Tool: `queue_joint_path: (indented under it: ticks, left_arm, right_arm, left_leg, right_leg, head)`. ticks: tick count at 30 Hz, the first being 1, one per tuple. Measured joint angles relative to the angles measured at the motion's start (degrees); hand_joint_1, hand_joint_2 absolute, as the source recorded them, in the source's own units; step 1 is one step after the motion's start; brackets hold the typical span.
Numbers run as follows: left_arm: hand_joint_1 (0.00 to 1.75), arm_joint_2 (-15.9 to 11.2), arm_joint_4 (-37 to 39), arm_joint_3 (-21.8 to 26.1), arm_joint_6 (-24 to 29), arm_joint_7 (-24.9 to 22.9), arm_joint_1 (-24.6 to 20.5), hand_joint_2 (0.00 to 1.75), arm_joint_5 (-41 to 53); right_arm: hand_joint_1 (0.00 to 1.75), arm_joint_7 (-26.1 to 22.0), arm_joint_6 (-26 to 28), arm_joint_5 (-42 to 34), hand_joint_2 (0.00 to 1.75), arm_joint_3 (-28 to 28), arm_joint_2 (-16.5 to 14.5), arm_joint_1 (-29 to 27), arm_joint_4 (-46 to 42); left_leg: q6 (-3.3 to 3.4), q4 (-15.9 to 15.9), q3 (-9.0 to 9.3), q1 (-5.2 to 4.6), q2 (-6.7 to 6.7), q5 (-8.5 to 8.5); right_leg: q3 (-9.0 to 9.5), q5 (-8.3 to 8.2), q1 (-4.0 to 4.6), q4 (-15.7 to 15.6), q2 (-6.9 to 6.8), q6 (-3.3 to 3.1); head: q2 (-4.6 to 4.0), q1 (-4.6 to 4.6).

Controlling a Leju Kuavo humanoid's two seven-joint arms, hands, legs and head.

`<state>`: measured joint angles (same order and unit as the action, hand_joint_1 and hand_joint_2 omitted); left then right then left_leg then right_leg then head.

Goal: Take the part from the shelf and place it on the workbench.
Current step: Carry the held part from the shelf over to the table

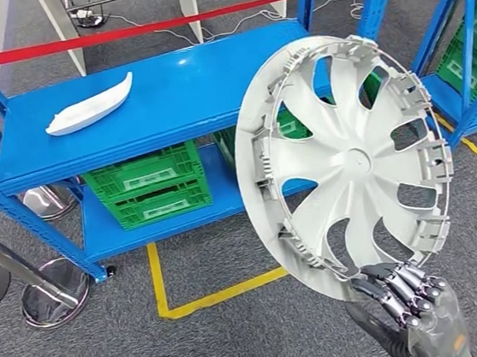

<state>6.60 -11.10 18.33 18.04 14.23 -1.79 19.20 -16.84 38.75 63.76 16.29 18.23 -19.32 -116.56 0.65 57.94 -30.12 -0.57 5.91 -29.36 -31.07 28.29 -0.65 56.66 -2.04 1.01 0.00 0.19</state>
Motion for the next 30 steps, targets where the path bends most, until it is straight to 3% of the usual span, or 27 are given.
queue_joint_path:
  ticks: [2, 4, 5, 6, 8, 10, 12, 14, 15, 18, 19, 25, 28, 29, 30]
  left_arm:
    - [0.0, 0.0, 0.0, 0.0, 0.0, -0.1, 0.1, 0.0, 0.2]
    - [0.0, 0.0, 0.0, 0.0, -0.1, 0.0, 0.3, 0.0, 0.2]
    - [0.0, 0.0, 0.0, 0.0, -0.2, 0.2, 0.4, 0.0, 0.3]
    - [0.0, 0.0, 0.0, 0.0, -0.3, 0.4, 0.5, 0.0, 0.4]
    - [0.0, 0.0, 0.0, 0.0, -0.5, 0.8, 0.5, 0.0, 0.6]
    - [0.0, 0.0, 0.0, 0.1, -0.6, 1.0, 0.5, 0.0, 0.7]
    - [0.0, 0.0, 0.0, 0.1, -0.7, 1.0, 0.5, 0.0, 0.7]
    - [0.0, 0.1, 0.0, 0.1, -0.7, 1.1, 0.4, 0.0, 0.7]
    - [0.0, 0.1, 0.0, 0.1, -0.8, 1.1, 0.4, 0.0, 0.8]
    - [0.0, 0.2, 0.0, 0.1, -1.1, 1.2, 0.2, 0.0, 1.1]
    - [0.0, 0.2, 0.0, 0.1, -1.1, 1.2, 0.3, 0.0, 1.2]
    - [0.0, 0.2, 0.0, 0.1, -1.1, 1.2, 0.3, 0.0, 1.2]
    - [0.0, 0.4, 0.0, 0.1, -1.8, 1.6, 0.4, 0.0, 1.3]
    - [0.0, 0.7, 0.0, 0.1, -2.2, 2.2, 0.3, 0.0, 1.3]
    - [0.0, 1.2, 0.0, 0.1, -2.5, 2.7, -0.1, 0.0, 1.5]
  right_arm:
    - [1.75, 1.3, 0.0, 2.0, 1.75, -0.5, 0.0, -1.3, -1.2]
    - [1.75, 2.2, 0.0, 3.4, 1.75, -0.9, 0.0, -2.5, -2.3]
    - [1.75, 2.9, 0.0, 4.2, 1.75, -1.2, 0.0, -3.2, -2.9]
    - [1.75, 3.5, 0.0, 5.2, 1.75, -1.5, 0.0, -4.0, -3.4]
    - [1.75, 4.7, 0.0, 6.7, 1.75, -2.2, 0.0, -5.3, -4.5]
    - [1.75, 5.1, 0.0, 7.3, 1.75, -2.8, 0.1, -6.0, -5.4]
    - [1.75, 5.2, 0.1, 7.5, 1.75, -3.2, 0.1, -6.5, -6.1]
    - [1.75, 5.2, 0.1, 7.6, 1.75, -3.5, 0.2, -6.9, -6.6]
    - [1.75, 5.4, 0.1, 7.8, 1.75, -3.7, 0.2, -7.1, -6.8]
    - [1.75, 6.7, 0.1, 9.2, 1.75, -4.0, 0.4, -7.5, -7.2]
    - [1.75, 7.0, 0.2, 9.5, 1.75, -4.1, 0.5, -7.5, -7.3]
    - [1.75, 7.2, 0.2, 9.9, 1.75, -4.1, 0.5, -7.5, -7.3]
    - [1.75, 9.4, 0.2, 13.4, 1.75, -4.6, 0.7, -8.8, -8.3]
    - [1.75, 11.4, 0.2, 16.1, 1.75, -5.3, 1.1, -10.0, -9.8]
    - [1.75, 13.9, 0.2, 19.4, 1.75, -6.0, 1.6, -11.3, -11.8]
  left_leg:
    - [-0.61, 4.7, -1.8, 0.34, -3.13, -3.39]
    - [-0.82, 12.4, -4.89, 0.54, -5.1, -7.31]
    - [-0.83, 15.0, -5.89, 0.57, -5.37, -8.07]
    - [-0.76, 15.7, -6.04, 0.58, -5.51, -7.7]
    - [-0.36, 10.4, -3.39, 0.58, -6.42, -4.04]
    - [0.25, 2.8, 0.0, 0.77, -9.91, -0.89]
    - [0.52, -0.3, 1.13, 0.84, -12.02, -0.35]
    - [0.8, -0.7, 1.07, 0.8, -10.58, -0.09]
    - [1.1, -1.0, 1.05, 0.88, -9.69, 0.18]
    - [1.75, -1.4, 0.83, 1.02, -7.29, 0.7]
    - [1.79, -1.4, 0.76, 0.99, -6.94, 0.71]
    - [1.79, -1.4, 0.73, 0.96, -6.71, 0.71]
    - [1.79, -1.3, 0.54, 0.89, -5.02, 0.72]
    - [1.6, -1.3, 0.57, 0.77, -3.54, 0.6]
    - [1.18, -1.2, 0.72, 0.6, -1.73, 0.45]
  right_leg:
    - [-0.39, -0.47, -0.2, -0.1, 1.08, -0.66]
    - [-0.93, -0.85, -0.17, 0.0, 2.47, -0.97]
    - [-1.16, -1.02, -0.14, 0.0, 3.23, -0.98]
    - [-1.34, -1.16, -0.12, 0.0, 4.02, -0.94]
    - [-1.53, -1.4, -0.11, 0.1, 5.61, -0.73]
    - [-1.92, -1.69, -0.1, 0.4, 7.21, -0.33]
    - [-2.71, -2.16, -0.28, 0.6, 8.77, 0.39]
    - [-3.51, -2.66, -0.53, 0.5, 9.87, 1.23]
    - [-4.02, -2.42, -0.49, 0.9, 8.96, 1.52]
    - [-6.95, 1.08, -0.19, 6.1, 3.81, 2.01]
    - [-7.64, 1.99, -0.21, 7.6, 3.21, 2.09]
    - [-8.11, 2.55, -0.22, 8.7, 3.01, 2.13]
    - [-10.17, 4.76, -0.32, 14.3, 2.51, 2.46]
    - [-8.19, 4.08, -0.29, 12.1, 0.92, 2.57]
    - [-5.7, 2.74, -0.13, 8.5, 0.09, 2.17]
  head:
    - [0.0, -0.2]
    - [0.0, -0.28]
    - [0.0, -0.27]
    - [0.0, -0.26]
    - [0.0, -0.28]
    - [0.0, -0.24]
    - [0.0, -0.22]
    - [0.0, -0.25]
    - [0.0, -0.15]
    - [0.0, 0.46]
    - [0.0, 0.57]
    - [0.0, 0.56]
    - [0.0, 0.48]
    - [0.0, 0.5]
    - [0.0, 0.49]
